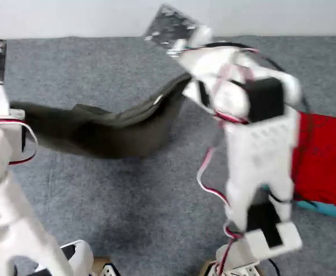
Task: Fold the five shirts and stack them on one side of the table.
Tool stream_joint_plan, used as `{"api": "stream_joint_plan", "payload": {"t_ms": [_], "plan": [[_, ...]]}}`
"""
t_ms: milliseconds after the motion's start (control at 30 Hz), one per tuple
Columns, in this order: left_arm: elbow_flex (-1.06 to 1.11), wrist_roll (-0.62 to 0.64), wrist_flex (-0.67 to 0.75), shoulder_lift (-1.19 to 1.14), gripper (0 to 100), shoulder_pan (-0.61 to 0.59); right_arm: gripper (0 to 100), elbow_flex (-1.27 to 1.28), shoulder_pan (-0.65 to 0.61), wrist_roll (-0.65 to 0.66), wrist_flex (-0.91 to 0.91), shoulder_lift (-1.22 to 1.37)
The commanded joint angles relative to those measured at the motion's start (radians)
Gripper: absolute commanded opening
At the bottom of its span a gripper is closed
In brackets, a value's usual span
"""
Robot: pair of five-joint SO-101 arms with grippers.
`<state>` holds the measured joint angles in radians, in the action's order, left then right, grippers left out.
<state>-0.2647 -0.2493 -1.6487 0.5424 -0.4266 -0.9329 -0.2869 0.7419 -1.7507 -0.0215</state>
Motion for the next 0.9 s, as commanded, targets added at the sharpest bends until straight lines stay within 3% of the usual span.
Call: {"api": "stream_joint_plan", "payload": {"t_ms": [0,233,533,867], "plan": [[-0.128,0.063,0.11,0.049,1,0.009,1.2,-0.017,0.097,0.009,0.021,-0.142],[-0.331,0.075,0.15,0.051,1,0.083,1.2,-0.017,0.225,0.009,0.01,-0.271],[-0.522,0.071,0.014,0.052,1,0.163,1.2,-0.015,0.325,0.012,-0.036,-0.427],[-0.863,-0.14,-0.083,0.052,1,0.161,1.2,-0.011,0.466,0.08,-0.039,-0.601]]}}
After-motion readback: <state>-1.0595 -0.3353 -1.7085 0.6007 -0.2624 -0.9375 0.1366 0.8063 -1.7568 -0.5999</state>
